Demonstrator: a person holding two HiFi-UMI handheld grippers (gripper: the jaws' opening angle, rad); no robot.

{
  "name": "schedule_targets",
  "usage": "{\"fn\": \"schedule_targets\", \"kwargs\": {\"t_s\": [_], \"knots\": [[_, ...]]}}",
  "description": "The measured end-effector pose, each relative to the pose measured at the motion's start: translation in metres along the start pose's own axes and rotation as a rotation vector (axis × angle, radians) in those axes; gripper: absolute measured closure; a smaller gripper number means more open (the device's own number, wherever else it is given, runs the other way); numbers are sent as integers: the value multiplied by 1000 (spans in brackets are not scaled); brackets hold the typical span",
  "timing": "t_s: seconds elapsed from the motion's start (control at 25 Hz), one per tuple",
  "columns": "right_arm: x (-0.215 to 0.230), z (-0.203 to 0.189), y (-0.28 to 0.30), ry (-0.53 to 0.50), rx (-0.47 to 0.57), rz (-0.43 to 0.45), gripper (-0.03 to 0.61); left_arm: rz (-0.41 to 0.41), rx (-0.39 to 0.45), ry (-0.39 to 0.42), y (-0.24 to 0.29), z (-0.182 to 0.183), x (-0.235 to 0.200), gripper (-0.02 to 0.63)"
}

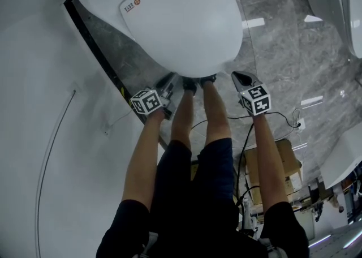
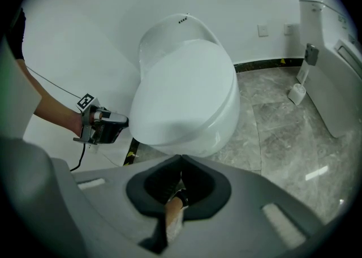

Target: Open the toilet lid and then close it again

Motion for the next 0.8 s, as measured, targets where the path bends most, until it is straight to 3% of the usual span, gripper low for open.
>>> {"fn": "schedule_targets", "kwargs": {"t_s": [0.4, 0.6, 0.8], "knots": [[-10, -2, -4, -12, -19, 26, 575, -61, 28, -65, -2, -2, 4, 528], [-12, -7, 5, -12, -30, 38, 575, -6, 52, -88, 2, -2, -1, 526], [-18, -4, 9, -2, -29, 55, 575, -43, 83, -117, 1, -4, 2, 526]]}}
Point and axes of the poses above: the fingertips, and each gripper's own axes: y forward along the fingers, x to its right, z out of its top, the point moved 4 cm from there along -y, backward along the fingers, and after that the axes turned 10 degrees about -x, right-handed, at the moved point
